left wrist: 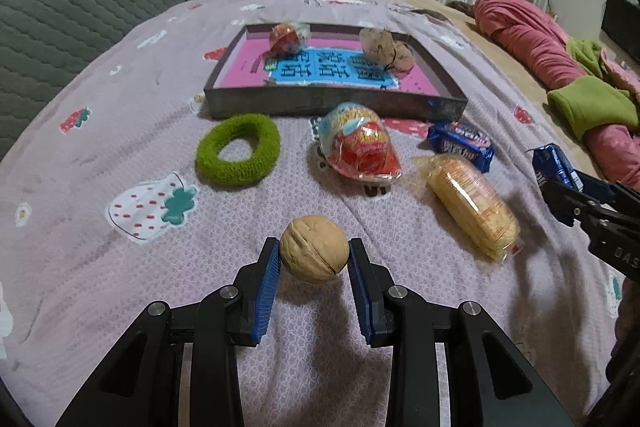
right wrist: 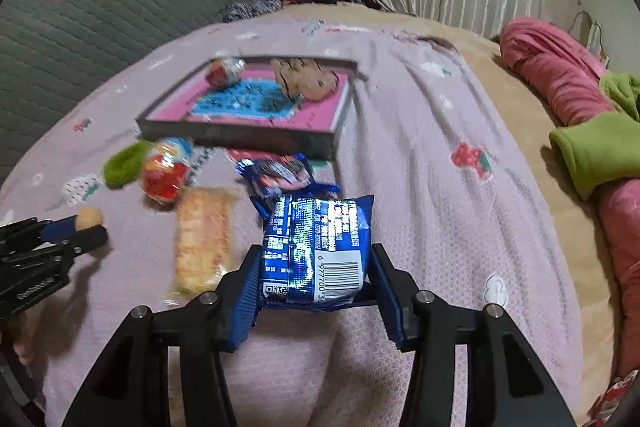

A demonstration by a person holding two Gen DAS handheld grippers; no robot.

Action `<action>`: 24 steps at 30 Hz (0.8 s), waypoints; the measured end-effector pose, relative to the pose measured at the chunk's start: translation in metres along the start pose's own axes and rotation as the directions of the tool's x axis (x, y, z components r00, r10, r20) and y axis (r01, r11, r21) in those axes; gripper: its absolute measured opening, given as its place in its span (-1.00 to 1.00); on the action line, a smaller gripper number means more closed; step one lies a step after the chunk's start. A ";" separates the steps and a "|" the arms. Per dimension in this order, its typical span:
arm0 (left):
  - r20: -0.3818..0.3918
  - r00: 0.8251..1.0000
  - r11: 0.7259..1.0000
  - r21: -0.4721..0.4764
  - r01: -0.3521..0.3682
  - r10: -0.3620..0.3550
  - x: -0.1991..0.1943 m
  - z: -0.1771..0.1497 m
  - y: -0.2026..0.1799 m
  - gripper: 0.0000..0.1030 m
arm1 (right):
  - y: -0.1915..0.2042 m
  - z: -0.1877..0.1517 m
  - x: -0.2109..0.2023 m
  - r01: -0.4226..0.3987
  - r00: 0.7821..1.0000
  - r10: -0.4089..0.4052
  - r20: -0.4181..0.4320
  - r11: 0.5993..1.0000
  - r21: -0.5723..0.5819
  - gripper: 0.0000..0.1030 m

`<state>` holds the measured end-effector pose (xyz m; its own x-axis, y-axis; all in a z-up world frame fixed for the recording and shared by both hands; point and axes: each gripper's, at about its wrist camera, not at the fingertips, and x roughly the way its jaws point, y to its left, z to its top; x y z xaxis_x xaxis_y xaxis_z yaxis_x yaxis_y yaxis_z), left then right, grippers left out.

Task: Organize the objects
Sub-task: 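Lift the walnut with left tool while right tool lifts the blue packet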

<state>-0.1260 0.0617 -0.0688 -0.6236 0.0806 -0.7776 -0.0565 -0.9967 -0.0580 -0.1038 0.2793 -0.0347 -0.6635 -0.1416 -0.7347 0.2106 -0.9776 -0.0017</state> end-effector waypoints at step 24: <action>0.122 0.992 0.999 0.024 -0.030 0.027 -0.068 -0.004 -0.007 -0.32 | 0.061 -0.004 -0.066 -0.026 0.993 0.035 0.112 0.996 -0.088 0.01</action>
<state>-0.0803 0.0630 -0.0185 -0.7154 0.0537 -0.6966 -0.0565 -0.9982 -0.0189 -0.0440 0.2294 0.0105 -0.7318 -0.1927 -0.6537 0.2897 -0.9562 -0.0424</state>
